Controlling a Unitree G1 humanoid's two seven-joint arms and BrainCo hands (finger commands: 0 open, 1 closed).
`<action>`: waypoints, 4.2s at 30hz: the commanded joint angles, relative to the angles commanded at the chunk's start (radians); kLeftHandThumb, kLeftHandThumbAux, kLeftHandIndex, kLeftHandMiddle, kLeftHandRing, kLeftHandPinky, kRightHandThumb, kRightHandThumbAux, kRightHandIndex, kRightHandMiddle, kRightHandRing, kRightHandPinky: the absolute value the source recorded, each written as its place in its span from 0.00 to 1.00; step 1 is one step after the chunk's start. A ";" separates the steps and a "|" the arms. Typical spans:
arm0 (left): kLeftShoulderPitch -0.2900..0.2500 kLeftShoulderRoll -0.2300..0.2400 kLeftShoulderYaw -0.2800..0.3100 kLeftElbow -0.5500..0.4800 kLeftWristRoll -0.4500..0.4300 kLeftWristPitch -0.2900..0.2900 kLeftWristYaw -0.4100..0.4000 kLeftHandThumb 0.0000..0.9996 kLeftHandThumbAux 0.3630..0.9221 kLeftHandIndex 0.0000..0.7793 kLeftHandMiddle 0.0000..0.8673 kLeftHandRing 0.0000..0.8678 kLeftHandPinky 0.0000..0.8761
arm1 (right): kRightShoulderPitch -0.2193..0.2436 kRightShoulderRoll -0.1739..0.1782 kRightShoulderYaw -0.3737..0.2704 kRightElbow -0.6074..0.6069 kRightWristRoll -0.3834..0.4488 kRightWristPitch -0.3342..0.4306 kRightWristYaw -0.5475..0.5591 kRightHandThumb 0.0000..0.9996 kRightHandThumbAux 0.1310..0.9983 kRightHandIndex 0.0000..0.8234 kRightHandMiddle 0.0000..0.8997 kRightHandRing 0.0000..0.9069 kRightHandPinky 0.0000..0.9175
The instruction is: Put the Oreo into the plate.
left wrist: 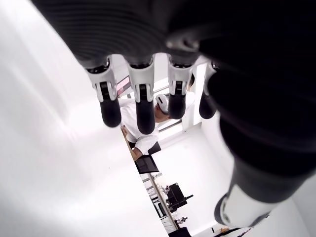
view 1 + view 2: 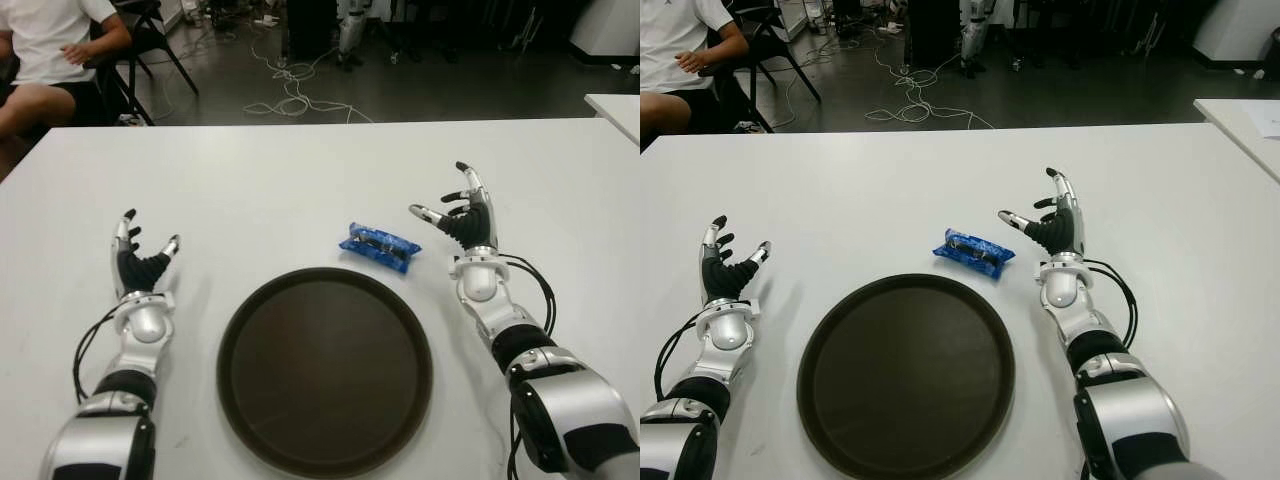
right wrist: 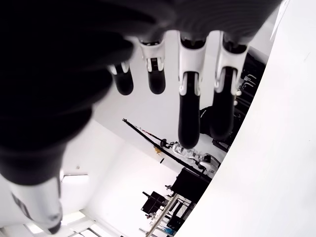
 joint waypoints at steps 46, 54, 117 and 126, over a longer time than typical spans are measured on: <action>0.005 0.000 -0.014 -0.006 0.017 -0.011 0.006 0.24 0.73 0.16 0.13 0.16 0.20 | 0.008 -0.036 0.115 0.005 -0.118 -0.092 -0.040 0.00 0.74 0.00 0.00 0.00 0.00; 0.006 -0.003 -0.013 -0.008 0.015 -0.015 0.005 0.27 0.74 0.17 0.12 0.15 0.20 | 0.010 -0.033 0.136 0.009 -0.137 -0.113 -0.047 0.00 0.74 0.00 0.00 0.00 0.01; -0.003 0.004 -0.029 -0.001 0.030 0.018 0.040 0.26 0.75 0.17 0.14 0.17 0.24 | -0.034 0.043 0.225 -0.101 -0.174 0.177 0.129 0.00 0.64 0.00 0.00 0.00 0.00; -0.001 0.004 -0.031 -0.003 0.035 0.021 0.047 0.23 0.74 0.15 0.16 0.18 0.22 | -0.051 0.055 0.241 -0.131 -0.183 0.249 0.172 0.00 0.64 0.00 0.00 0.00 0.00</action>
